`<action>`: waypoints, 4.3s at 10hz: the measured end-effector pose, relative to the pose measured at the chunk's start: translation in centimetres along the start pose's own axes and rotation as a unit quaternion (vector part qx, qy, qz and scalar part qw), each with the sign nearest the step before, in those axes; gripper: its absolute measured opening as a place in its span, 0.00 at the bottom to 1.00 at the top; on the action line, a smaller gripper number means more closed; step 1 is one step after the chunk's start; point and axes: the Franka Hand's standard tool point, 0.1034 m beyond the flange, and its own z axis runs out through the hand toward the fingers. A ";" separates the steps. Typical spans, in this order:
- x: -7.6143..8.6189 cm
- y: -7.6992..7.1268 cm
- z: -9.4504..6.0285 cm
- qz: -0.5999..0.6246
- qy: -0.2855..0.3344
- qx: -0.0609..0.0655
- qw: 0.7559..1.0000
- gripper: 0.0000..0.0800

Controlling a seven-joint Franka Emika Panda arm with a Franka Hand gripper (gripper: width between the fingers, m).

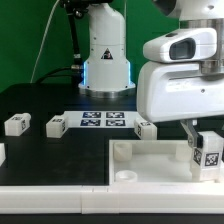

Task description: Assemble one leg

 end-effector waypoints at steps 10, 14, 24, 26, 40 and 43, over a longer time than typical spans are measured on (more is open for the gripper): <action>-0.5 0.7 0.1 0.484 0.020 0.012 0.874 0.37; -0.6 0.9 0.1 0.626 0.013 0.019 0.779 0.37; -0.2 0.2 0.0 0.445 0.009 0.017 0.895 0.81; -0.2 0.4 0.0 0.361 0.011 0.016 0.932 0.81; -0.4 0.6 0.0 0.274 0.018 0.005 0.962 0.36; -0.4 0.9 0.1 0.425 0.015 0.009 0.905 0.36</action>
Offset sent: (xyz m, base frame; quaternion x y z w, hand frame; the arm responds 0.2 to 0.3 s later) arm -0.0022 -0.0126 -0.0024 0.0450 -0.0238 0.3263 0.9439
